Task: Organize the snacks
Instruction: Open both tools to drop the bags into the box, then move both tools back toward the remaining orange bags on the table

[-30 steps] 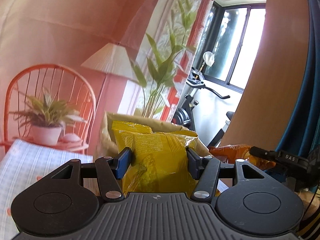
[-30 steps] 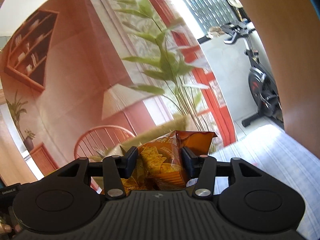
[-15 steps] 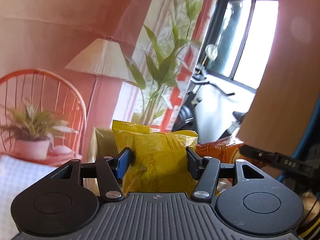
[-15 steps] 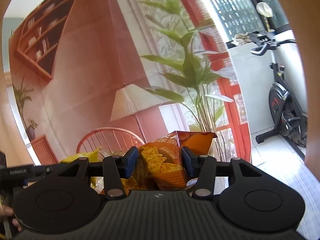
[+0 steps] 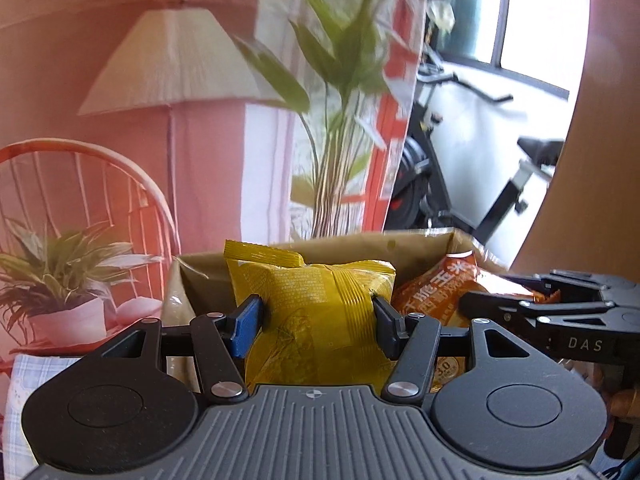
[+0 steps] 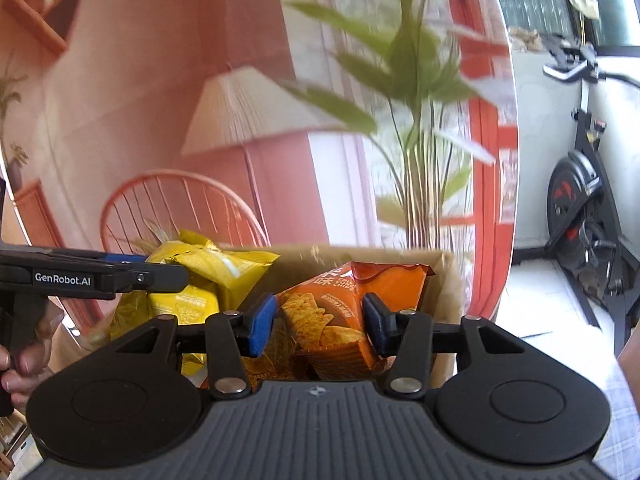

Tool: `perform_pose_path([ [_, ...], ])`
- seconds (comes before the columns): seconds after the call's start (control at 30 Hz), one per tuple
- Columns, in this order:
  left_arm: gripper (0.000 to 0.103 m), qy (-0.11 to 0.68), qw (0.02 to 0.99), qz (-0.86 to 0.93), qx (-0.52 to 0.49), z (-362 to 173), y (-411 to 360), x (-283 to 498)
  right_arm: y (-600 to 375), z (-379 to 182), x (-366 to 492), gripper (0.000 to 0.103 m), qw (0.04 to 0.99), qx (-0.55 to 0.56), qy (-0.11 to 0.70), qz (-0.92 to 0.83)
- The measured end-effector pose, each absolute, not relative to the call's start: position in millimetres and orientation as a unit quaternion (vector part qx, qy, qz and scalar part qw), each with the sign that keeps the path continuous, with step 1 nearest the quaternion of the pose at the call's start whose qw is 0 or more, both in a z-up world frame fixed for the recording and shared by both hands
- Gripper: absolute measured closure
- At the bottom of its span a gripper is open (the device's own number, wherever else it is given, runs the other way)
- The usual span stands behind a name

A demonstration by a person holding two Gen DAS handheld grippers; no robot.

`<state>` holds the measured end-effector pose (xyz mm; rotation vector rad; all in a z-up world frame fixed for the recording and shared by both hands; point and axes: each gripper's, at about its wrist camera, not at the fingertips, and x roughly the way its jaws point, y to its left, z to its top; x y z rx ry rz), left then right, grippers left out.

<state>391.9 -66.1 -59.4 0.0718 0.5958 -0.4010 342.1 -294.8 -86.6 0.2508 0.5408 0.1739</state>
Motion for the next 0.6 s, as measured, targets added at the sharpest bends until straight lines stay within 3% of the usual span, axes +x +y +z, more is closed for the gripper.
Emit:
perform_pose_path([
  [0.27,0.036,0.312,0.93,-0.187,0.051,-73,-68,402,-295,-105,349,0.049,0.947,0.123,0.287,0.071],
  [0.3,0.031,0.311,0.93,-0.189,0.048,-72,-67,401,-296,-104,349,0.046,0.947,0.126,0.286,0.069],
  [0.37,0.03,0.307,0.931,-0.191,0.041,-68,-64,399,-299,-102,346,0.039,0.948,0.134,0.282,0.063],
  [0.6,0.03,0.298,0.934,-0.197,0.01,-44,-52,378,-296,-88,325,0.039,0.95,0.14,0.272,0.061],
])
